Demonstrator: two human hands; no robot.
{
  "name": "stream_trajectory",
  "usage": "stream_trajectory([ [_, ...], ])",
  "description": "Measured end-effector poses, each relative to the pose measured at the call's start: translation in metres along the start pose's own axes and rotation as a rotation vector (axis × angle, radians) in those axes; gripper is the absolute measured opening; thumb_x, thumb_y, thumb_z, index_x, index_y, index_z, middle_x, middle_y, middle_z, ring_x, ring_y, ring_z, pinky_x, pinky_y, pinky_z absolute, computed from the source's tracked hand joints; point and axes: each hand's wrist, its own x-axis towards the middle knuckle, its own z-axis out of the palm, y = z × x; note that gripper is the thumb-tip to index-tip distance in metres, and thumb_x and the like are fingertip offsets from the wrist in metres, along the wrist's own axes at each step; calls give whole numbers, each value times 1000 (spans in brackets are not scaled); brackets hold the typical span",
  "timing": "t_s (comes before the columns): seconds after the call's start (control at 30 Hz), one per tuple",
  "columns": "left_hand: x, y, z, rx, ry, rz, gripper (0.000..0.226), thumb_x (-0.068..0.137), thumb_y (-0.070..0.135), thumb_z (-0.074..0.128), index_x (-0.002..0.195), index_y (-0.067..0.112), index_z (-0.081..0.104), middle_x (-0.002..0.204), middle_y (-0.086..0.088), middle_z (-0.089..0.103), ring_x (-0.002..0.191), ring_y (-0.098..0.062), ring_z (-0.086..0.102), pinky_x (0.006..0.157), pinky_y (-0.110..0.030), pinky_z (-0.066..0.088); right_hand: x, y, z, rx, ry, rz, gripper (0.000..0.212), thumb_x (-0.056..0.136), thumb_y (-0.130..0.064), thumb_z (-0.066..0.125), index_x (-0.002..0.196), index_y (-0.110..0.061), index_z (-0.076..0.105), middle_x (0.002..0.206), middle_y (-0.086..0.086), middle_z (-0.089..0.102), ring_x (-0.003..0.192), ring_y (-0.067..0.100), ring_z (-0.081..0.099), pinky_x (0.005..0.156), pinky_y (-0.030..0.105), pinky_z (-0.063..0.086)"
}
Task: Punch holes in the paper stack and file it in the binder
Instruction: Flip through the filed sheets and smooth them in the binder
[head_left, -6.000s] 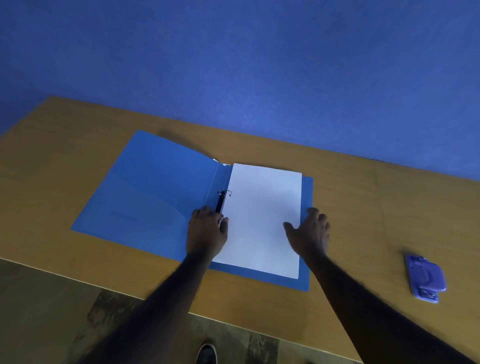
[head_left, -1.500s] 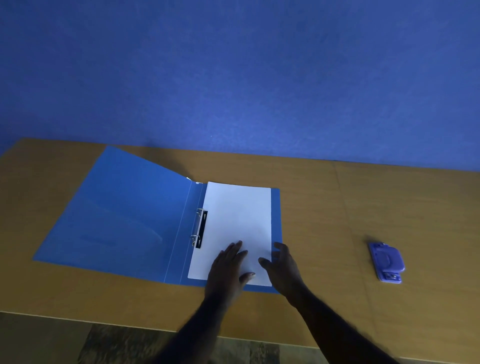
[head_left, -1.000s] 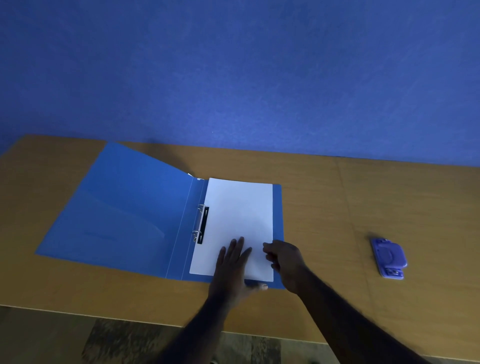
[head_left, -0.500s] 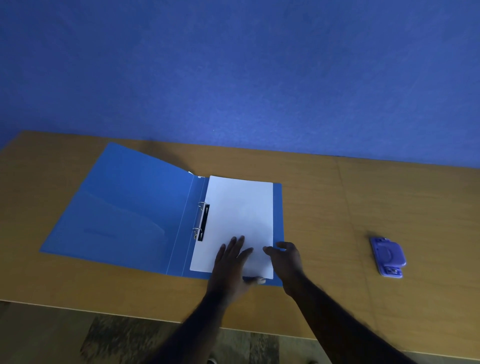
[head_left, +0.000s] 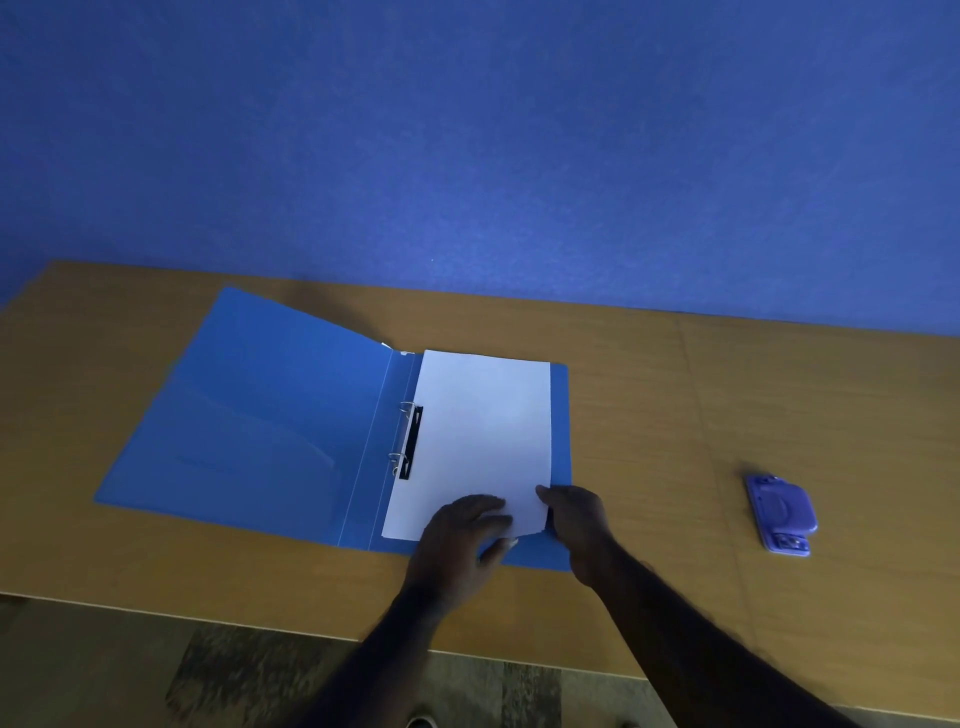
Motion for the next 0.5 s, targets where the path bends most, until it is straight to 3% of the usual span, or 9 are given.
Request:
stream_trajectory([
  [0.1,2,6,-6,21,36,19,23,88,35,60,94,18,75,96,6,72,90,-8,65,78,-18,52,2,2,2,-9,8,16,22,92,-17,60,72,-8,58,75,13,55,70,24,48,63,36,37],
  [0.17,4,11,-6,-14,42,-59,24,88,36,59,88,19,75,88,8,70,83,-7,63,70,-16,51,3,2,4,-7,13,4,24,92,-20,60,72,-9,57,75,15,54,70,25,48,64,37,38],
  [0.3,8,11,-3,-213,31,-280,19,78,36,74,69,20,70,71,11,63,66,-2,57,59,-11,43,7,3,4,32,11,33,39,91,-46,59,81,-8,60,77,13,57,71,25,50,65,38,40],
  [0.43,13,10,-8,-353,26,-380,26,78,37,76,60,23,63,60,13,57,58,-4,57,54,-12,39,11,4,3,100,6,101,57,90,-62,51,101,-9,68,99,11,72,94,30,67,79,40,52],
  [0.5,13,10,-11,-425,67,-453,36,85,34,70,55,30,51,51,13,50,53,-4,51,54,-12,34,13,6,3,106,4,114,56,90,-62,50,102,-11,70,105,22,70,95,31,67,75,39,49],
])
